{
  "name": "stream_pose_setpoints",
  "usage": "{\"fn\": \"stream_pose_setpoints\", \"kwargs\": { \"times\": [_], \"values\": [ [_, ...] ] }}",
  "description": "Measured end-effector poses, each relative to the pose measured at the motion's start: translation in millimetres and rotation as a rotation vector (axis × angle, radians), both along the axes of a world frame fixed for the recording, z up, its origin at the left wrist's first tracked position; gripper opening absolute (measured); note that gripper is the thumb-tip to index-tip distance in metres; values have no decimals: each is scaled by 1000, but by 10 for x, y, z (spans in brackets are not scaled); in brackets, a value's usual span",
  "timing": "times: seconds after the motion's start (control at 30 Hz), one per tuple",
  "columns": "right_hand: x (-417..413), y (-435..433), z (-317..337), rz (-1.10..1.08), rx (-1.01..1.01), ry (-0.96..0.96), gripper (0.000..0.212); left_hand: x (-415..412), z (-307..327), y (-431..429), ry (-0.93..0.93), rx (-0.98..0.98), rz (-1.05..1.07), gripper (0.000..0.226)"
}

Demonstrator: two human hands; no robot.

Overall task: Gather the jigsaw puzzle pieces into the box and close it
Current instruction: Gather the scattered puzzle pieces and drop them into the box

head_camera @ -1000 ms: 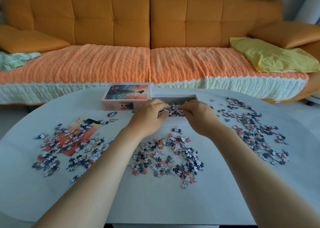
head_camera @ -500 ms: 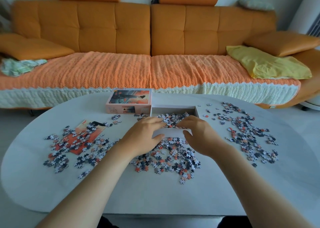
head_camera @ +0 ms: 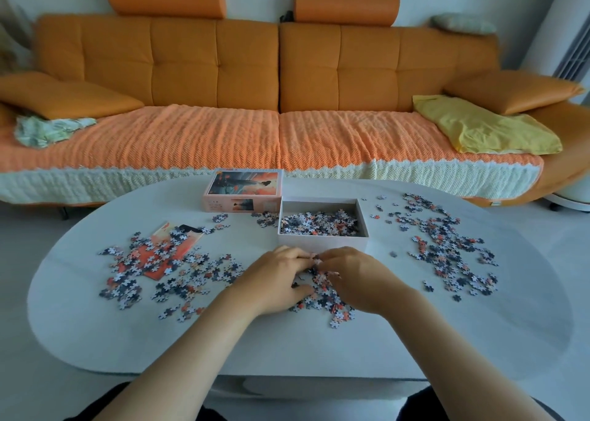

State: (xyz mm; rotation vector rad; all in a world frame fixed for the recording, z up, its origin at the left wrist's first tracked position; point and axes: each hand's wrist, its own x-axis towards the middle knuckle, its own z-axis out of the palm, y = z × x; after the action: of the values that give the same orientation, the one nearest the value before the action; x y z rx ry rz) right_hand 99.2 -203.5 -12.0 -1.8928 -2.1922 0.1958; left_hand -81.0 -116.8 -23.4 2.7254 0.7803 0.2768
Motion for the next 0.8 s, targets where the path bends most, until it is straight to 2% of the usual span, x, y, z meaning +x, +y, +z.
{"fn": "stream_pose_setpoints", "kwargs": {
  "times": [0.1,0.17,0.27,0.33,0.47,0.63,0.8],
  "values": [
    [73,-74,64,-53,-17,114,33,-12,45,4,-20,-52,14,51],
    [148,-121,118,-85,-39,121,36,-24,53,16,-11,-65,24,66],
    [214,-170,175,-163,-246,-20,73,1,39,5,108,-43,1,101],
    [198,-164,174,-193,-348,-33,88,54,19,-13,190,29,-22,106],
    [136,-84,144,-209,-306,46,66,133,-11,16,83,-38,3,80],
    [124,-2,108,-265,-231,140,55,128,-12,59,-52,-98,24,43],
    [144,54,100,-276,-171,175,42,161,10,78,-82,-141,57,32]
  ]
}}
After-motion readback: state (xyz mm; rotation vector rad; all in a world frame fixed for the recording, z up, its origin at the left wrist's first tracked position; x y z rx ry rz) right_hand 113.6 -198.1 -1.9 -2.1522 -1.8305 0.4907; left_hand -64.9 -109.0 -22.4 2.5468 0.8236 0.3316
